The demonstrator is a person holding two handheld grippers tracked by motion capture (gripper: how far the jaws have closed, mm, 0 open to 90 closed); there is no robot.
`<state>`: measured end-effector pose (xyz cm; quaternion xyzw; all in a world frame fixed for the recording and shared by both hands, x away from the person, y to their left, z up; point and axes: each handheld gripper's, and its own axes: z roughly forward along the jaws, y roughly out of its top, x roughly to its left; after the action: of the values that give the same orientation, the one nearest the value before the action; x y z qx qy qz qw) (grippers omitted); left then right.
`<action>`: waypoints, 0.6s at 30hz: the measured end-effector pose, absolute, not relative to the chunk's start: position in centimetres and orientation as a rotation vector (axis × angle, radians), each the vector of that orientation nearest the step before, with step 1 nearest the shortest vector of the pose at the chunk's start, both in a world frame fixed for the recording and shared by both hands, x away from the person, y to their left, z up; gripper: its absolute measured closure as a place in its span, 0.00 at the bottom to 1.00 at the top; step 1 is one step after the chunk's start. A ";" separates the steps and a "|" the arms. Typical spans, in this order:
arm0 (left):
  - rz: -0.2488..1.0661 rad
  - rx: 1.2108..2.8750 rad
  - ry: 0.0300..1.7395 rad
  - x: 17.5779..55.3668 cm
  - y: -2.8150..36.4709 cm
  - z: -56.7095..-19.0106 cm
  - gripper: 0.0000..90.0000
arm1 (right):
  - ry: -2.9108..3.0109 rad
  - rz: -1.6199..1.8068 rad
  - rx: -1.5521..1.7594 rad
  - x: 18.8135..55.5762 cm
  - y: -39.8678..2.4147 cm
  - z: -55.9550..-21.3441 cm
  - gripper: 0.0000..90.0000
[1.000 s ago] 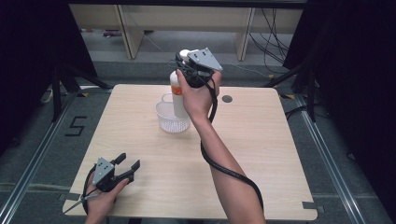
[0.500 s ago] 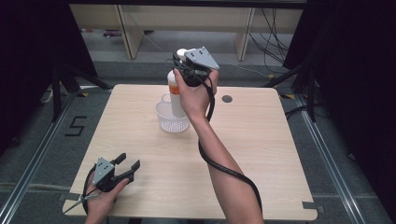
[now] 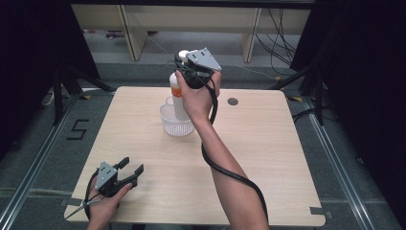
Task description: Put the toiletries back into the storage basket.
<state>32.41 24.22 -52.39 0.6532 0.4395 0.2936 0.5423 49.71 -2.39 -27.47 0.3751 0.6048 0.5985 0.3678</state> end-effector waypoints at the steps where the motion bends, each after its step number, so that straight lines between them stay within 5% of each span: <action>1: 0.700 1.561 1.052 32.3 24.2 -52.3 0.37 | 1.560 1.538 0.963 49.8 -2.3 -27.5 0.67; 18: 0.698 1.561 1.051 32.3 24.2 -52.3 0.37 | 1.574 1.547 0.969 50.3 -1.2 -28.1 0.67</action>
<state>32.33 24.23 -52.34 0.6559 0.4415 0.2934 0.5375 50.30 -1.23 -28.09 0.3753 0.6099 0.5993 0.3577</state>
